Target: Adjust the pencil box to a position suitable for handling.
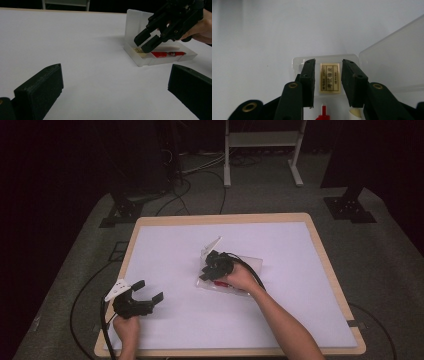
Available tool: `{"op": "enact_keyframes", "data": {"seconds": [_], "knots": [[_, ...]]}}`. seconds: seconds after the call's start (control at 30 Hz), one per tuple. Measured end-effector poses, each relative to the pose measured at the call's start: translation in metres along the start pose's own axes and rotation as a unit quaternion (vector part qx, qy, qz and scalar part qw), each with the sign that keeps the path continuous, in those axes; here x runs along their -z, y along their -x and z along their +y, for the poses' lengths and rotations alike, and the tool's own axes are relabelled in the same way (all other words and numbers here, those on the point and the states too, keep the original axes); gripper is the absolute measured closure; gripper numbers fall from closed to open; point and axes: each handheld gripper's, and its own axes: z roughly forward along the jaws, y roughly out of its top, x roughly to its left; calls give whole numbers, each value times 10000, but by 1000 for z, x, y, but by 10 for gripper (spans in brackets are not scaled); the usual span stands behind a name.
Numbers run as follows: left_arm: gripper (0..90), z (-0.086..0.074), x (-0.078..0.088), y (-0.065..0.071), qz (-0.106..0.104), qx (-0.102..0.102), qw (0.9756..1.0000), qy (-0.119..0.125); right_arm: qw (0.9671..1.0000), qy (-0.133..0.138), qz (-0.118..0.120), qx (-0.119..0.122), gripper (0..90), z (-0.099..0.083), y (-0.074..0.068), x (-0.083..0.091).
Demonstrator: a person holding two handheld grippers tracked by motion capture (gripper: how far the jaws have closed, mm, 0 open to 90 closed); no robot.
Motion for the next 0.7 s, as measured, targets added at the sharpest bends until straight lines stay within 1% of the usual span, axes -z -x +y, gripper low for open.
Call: {"op": "enact_keyframes", "data": {"seconds": [0.13, 0.33, 0.37, 0.43, 0.57, 0.63, 0.7], "knots": [[0, 0, 0, 0, 3, -14, 10000, -3, 10000, 33, -4, 13, 600, 1, -2, 7], [0, 0, 0, 1, 0, -29, 10000, -14, 9999, 78, 84, 67, 566, 2, -6, 18], [0, 0, 0, 1, -5, -32, 10000, -7, 9999, 95, 107, 41, 559, 1, -6, 20], [0, 0, 0, 1, -15, -46, 10000, -5, 9999, 104, 100, 55, 546, 1, -7, 23], [0, 0, 0, 1, -13, -63, 10000, -16, 9998, 160, 101, -14, 509, -1, -6, 30], [0, 0, -1, 1, -12, -53, 10000, -14, 9997, 170, 134, -98, 487, -2, -6, 33], [0, 0, 0, 1, -14, -31, 10000, -12, 9997, 191, 103, -102, 459, -4, -7, 36]]}}
